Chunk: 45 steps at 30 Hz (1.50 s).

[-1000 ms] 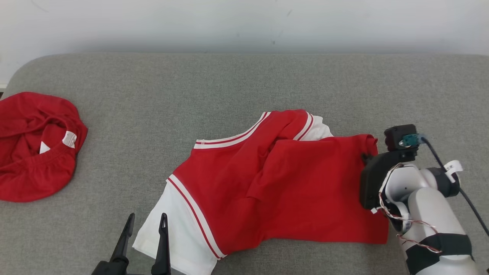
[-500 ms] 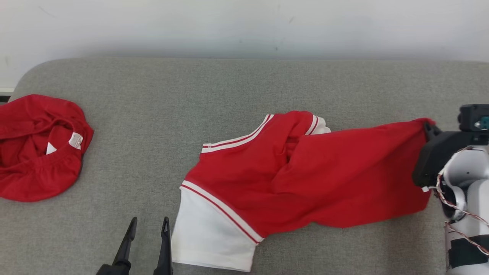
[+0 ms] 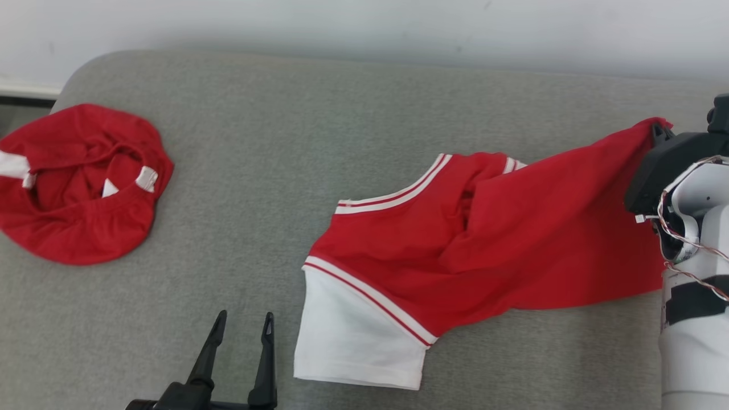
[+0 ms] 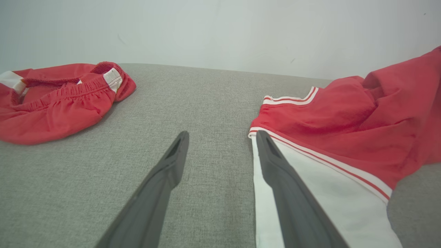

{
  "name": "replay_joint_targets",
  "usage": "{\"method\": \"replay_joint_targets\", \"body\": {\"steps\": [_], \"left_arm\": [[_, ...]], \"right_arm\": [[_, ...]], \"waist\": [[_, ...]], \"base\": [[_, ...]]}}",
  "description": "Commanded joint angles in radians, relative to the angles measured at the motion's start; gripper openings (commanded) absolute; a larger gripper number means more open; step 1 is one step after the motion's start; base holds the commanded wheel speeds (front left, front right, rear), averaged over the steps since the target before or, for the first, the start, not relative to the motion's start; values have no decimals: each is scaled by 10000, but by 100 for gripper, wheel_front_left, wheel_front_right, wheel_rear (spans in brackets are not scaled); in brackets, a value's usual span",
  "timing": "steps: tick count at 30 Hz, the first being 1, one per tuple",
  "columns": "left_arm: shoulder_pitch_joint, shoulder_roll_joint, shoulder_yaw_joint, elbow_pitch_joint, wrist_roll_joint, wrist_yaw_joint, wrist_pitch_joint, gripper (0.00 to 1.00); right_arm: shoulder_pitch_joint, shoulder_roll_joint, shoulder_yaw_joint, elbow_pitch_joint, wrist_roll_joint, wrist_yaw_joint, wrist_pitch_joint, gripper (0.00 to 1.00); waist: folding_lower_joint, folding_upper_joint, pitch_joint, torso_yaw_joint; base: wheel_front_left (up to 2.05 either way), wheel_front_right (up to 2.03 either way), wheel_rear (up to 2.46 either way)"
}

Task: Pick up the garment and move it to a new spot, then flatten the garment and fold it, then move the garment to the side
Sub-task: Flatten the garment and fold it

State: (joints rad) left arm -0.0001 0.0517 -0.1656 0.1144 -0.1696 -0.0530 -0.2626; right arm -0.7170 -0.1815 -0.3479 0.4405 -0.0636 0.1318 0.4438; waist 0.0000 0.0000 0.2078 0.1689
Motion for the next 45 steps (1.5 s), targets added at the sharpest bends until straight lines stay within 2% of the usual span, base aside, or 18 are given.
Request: {"method": "replay_joint_targets", "body": {"steps": [1, 2, 3, 4, 8, 12, 14, 18, 24, 35, 36, 38, 40, 45], "left_arm": [[-140, -20, -127, -42, -73, 27, -33, 100], [-140, -20, -127, -42, -73, 27, -33, 100], [-186, -19, -174, -57, -99, 44, -33, 100], [-235, -21, -248, -68, -135, 58, -34, 100], [-358, -21, -426, -131, -243, 93, -33, 100], [-469, -20, -460, -175, -326, 227, -33, 100], [-457, -19, -423, -143, -339, 267, -33, 100], [-392, -18, -315, -119, -285, 325, -33, 100], [-197, -15, -151, -99, -68, 271, -33, 100], [108, -15, 66, -51, 143, 187, -33, 100], [100, -15, 81, -48, 150, 176, -33, 100], [80, -15, 78, -33, 143, 162, -33, 100], [59, -15, 43, -1, 136, 134, -33, 100], [-82, -14, 22, 43, 186, 106, -33, 100]], "right_arm": [[-300, 43, -211, 406, -241, -22, -313, 0], [-300, 43, -211, 406, -241, -22, -313, 0], [-512, 80, -335, 654, -379, -22, -565, 28], [-645, 64, -472, 915, -554, -22, -750, 100], [-1252, 51, -905, 1692, -1124, -22, -1836, 100], [-1661, 71, -800, 2435, -1322, -22, -2497, 100], [-1694, 56, -680, 2680, -1226, -22, -2445, 100], [-1315, -160, -451, 2766, -972, -22, -1651, 100], [-282, -639, 298, 1569, -272, -22, -179, 100], [2587, -843, 857, -2144, 1105, -22, 2583, 100], [2826, -816, 853, -2415, 1194, -22, 2763, 100], [3259, -729, 807, -2859, 1312, -22, 3087, 93], [3560, -683, 751, -3210, 1412, -22, 3246, 99], [3880, -520, 796, -3566, 1598, -22, 3333, 98]], "waist": [[0, 0, 460, 582], [0, 0, 460, 582], [0, 0, 536, 670], [0, 0, 613, 773], [0, 0, 900, 1012], [0, 0, 1036, 979], [0, 0, 978, 862], [0, 0, 702, 506], [0, 0, 183, -196], [0, 0, -482, -1129], [0, 0, -484, -1180], [0, 0, -471, -1259], [0, 0, -433, -1312], [0, 0, -270, -1341]], "base": [[0, 0, 0], [0, 0, 0], [0, 0, 0], [0, 0, 0], [0, 0, 0], [0, 0, 0], [0, 0, 0], [0, 0, 0], [0, 0, 0], [0, 0, 0], [0, 0, 0], [0, 0, 0], [0, 0, 0], [0, 0, 0]]}}
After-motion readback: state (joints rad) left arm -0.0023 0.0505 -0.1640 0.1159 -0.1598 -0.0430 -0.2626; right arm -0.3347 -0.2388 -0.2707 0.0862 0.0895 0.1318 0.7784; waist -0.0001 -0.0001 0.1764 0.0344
